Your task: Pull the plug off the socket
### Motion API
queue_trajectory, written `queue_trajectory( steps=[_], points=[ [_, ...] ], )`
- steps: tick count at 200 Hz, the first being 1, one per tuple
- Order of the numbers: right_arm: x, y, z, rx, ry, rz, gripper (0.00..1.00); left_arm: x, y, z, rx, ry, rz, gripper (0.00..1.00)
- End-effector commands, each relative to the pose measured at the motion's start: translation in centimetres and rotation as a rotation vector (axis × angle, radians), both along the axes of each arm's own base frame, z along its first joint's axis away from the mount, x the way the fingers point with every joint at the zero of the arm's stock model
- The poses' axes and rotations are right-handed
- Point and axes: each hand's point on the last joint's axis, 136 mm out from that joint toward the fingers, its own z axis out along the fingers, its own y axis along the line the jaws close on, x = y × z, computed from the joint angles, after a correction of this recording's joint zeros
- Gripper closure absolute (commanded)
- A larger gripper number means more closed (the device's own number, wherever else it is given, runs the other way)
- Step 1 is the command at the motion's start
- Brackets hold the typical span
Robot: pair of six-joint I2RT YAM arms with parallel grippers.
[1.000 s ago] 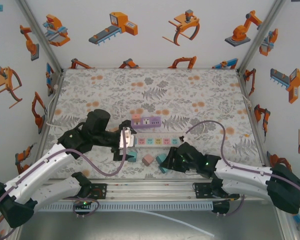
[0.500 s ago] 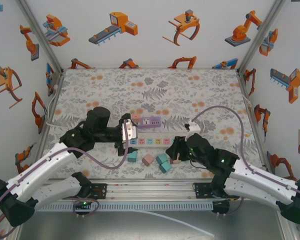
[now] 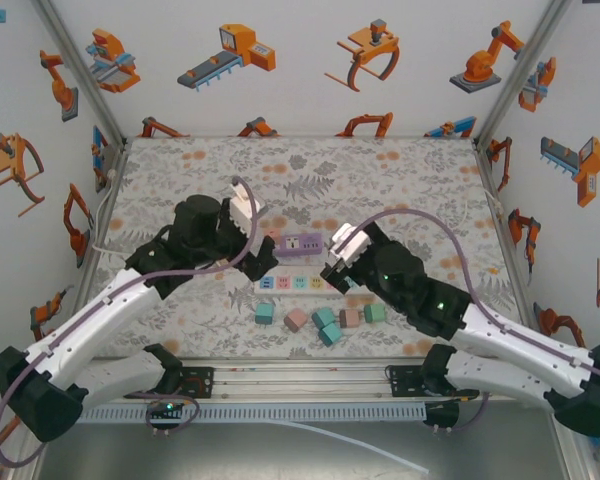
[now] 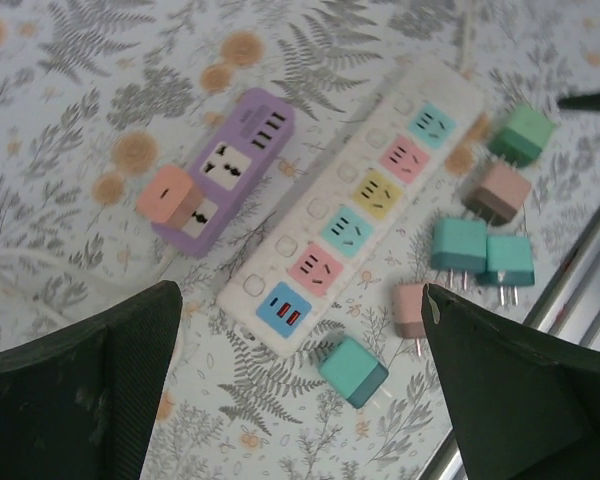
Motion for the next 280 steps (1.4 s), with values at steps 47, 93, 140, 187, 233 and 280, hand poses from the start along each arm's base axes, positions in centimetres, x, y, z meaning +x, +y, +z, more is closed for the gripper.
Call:
queue_trajectory(
  steps=[47, 93, 140, 187, 233, 280],
  points=[
    [1.8, 5.8, 0.3, -0.293, -0.082, 0.385, 0.03, 5.7, 9.9, -3.1, -0.303, 0.353, 0.751, 0.03],
    [3.9, 9.5, -1.9, -0.292, 0.078, 0.53, 0.03, 5.9, 12.2, -7.2, -0.301, 0.53, 0.928, 0.01],
    [7.5, 13.3, -4.6, -0.253, 0.188, 0.611, 0.04, 7.4, 11.8, -10.0, -0.345, 0.637, 0.983, 0.02],
    [11.5, 15.8, -8.9, -0.26, 0.264, 0.618, 0.07, 9.3, 10.3, -12.5, -0.348, 0.7, 0.975, 0.04],
    [12.2, 17.3, -12.8, -0.256, 0.256, 0.687, 0.12, 10.3, 9.2, -15.1, -0.354, 0.737, 0.949, 0.1],
    [12.7, 17.6, -14.8, -0.251, 0.307, 0.678, 0.2, 9.9, 8.4, -18.0, -0.341, 0.799, 0.93, 0.2]
  ],
)
